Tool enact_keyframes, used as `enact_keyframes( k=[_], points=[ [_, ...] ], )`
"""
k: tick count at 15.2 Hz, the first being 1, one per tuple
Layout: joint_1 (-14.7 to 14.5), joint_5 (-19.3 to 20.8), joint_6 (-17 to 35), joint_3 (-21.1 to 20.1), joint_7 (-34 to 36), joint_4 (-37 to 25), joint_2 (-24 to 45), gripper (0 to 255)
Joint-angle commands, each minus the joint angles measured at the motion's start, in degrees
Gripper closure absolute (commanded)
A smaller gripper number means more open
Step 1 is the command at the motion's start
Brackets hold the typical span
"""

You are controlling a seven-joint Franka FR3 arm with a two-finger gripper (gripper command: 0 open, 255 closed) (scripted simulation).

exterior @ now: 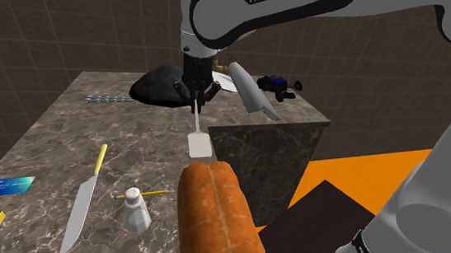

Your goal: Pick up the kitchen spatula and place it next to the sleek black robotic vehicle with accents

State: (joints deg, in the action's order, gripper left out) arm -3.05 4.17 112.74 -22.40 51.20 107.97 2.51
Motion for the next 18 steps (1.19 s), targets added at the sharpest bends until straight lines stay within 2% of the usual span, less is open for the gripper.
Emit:
enact_keyframes(
  k=[1, 13, 18],
  points=[
    [0.02, -0.20, -1.46, 0.00, -0.18, -1.10, -0.37, 255],
    [-0.01, -0.57, -10.35, -0.05, -0.75, -9.56, -0.85, 255],
    [3.43, -0.88, -10.03, 3.12, -7.42, -9.82, -0.62, 255]
  ],
)
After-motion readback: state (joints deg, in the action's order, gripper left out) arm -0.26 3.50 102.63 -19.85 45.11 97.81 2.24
